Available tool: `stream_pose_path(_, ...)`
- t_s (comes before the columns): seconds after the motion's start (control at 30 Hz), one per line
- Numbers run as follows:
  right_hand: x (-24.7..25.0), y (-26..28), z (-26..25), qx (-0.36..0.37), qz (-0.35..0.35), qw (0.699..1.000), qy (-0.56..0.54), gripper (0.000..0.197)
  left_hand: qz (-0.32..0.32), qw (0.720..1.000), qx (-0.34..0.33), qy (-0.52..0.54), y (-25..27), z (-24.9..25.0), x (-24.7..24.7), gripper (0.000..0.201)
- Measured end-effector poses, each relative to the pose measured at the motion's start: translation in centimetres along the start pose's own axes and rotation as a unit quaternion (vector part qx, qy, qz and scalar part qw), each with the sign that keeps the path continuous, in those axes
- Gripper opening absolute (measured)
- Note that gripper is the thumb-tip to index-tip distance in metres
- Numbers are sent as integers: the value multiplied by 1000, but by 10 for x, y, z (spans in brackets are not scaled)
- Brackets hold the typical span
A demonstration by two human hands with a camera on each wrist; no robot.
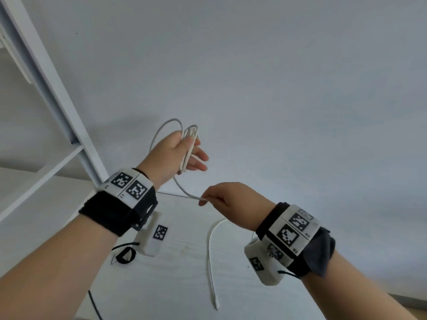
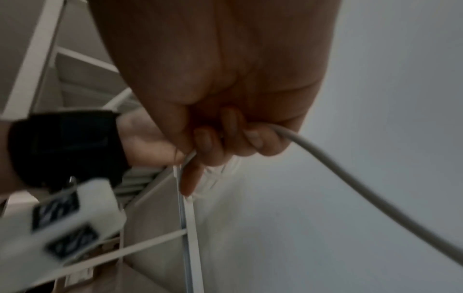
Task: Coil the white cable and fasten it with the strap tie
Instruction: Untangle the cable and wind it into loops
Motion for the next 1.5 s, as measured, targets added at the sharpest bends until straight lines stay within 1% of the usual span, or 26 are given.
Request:
stream_pose_path(0.1, 19, 0, -2, 19, 61, 998, -12, 26, -44, 995, 5, -90, 8, -5, -11, 29)
stream_pose_path(0.2, 34, -1, -1, 18, 113, 993, 8, 26, -87, 991, 12, -99, 16, -10, -19, 34)
stream_pose_path(0.27, 40, -1, 2, 9, 143, 990, 14, 25, -107, 990, 24, -84, 21, -13, -22, 36)
stream_pose_path(0.37, 44, -2, 5, 4, 178, 984, 17, 25, -111, 991, 33, -59, 25, -16, -24, 30)
stream_pose_path(0.53, 47, -3, 11, 4, 223, 975, 9, 23, -112, 992, 23, 46, 35, -13, -28, 28)
stream_pose_path(0.8, 52, 0, 5, 55, 295, 954, 10, 19, -115, 981, 46, 150, 47, -8, -30, 28)
stream_pose_path(0.87, 53, 0, 4, 56, 300, 952, 0, 14, -126, 976, 50, 168, 50, -7, -30, 30)
stream_pose_path(0.93, 56, 0, 7, 38, 301, 952, -32, 8, -143, 971, 59, 184, 53, -6, -31, 32)
stream_pose_path(1.07, 60, 0, 16, 23, 294, 953, -67, 22, -172, 955, 75, 230, 58, -5, -33, 31)
stream_pose_path(1.2, 49, -4, 32, 5, 268, 948, -174, 25, -183, 939, 66, 284, 58, -5, -36, 29)
stream_pose_path(1.27, 40, -5, 45, -17, 256, 942, -214, 27, -181, 927, 61, 322, 58, -3, -35, 28)
stream_pose_path(1.37, 25, 0, 65, -63, 238, 936, -252, 32, -158, 901, 64, 398, 54, 2, -26, 28)
stream_pose_path(1.4, 21, 3, 71, -73, 231, 934, -262, 33, -150, 899, 64, 406, 52, 4, -24, 27)
stream_pose_path(1.5, 8, 10, 82, -82, 220, 933, -273, 35, -132, 907, 56, 397, 48, 6, -21, 27)
Point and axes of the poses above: each hand's wrist, its own y-axis away from the middle knuckle, its own x-axis out of the back of the hand, z = x × y, the point moved 3 cm from there along -y, towards the middle knuckle, and after that the axes turned 3 degrees about x, right-handed, at the moved point
